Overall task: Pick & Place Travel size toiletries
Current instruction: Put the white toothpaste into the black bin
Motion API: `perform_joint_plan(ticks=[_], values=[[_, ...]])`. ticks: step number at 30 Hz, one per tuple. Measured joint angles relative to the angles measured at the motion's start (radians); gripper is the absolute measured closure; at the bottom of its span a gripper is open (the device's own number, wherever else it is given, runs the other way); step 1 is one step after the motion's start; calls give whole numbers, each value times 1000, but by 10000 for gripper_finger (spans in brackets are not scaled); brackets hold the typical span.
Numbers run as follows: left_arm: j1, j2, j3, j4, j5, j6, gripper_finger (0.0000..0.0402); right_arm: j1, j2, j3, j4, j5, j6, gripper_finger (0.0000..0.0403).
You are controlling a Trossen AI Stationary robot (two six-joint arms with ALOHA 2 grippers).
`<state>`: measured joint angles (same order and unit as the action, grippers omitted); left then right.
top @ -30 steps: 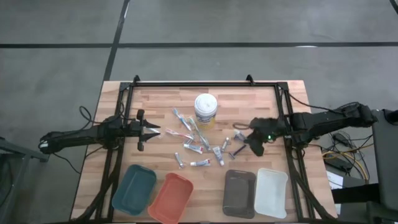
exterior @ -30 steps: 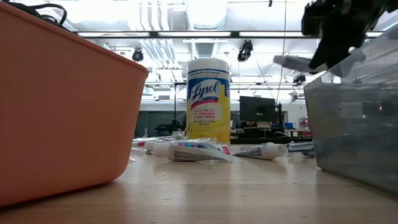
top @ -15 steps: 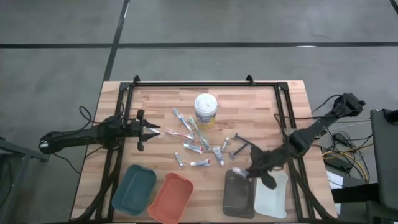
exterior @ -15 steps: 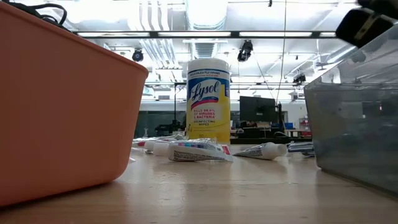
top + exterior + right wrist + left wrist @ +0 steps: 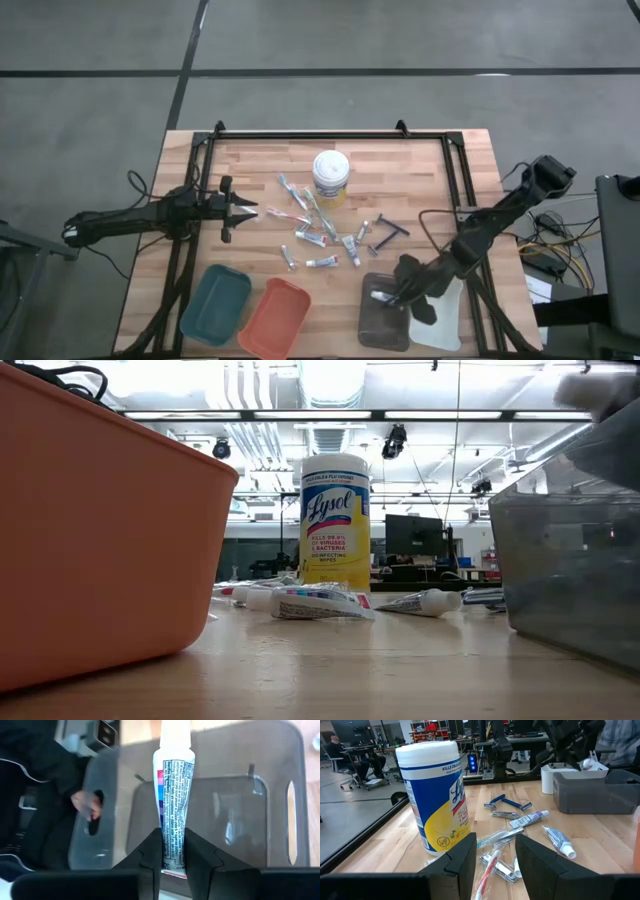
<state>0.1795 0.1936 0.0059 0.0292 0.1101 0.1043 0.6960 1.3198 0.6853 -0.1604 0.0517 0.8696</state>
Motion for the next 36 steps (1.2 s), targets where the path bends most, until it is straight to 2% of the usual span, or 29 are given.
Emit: perform_joint_plan(ticks=[9, 14, 20, 36], values=[[0, 0, 0, 0, 0, 0, 259, -2, 71, 0, 1, -2, 3, 344], [0, 0, 0, 0, 0, 0, 259, -4, 67, 0, -17, 0, 1, 344], [0, 0, 0, 0, 0, 0, 259, -6, 64, 2, -16, 1, -80, 344], [0, 0, 0, 0, 0, 0, 259, -6, 64, 6, -14, 1, -76, 344]])
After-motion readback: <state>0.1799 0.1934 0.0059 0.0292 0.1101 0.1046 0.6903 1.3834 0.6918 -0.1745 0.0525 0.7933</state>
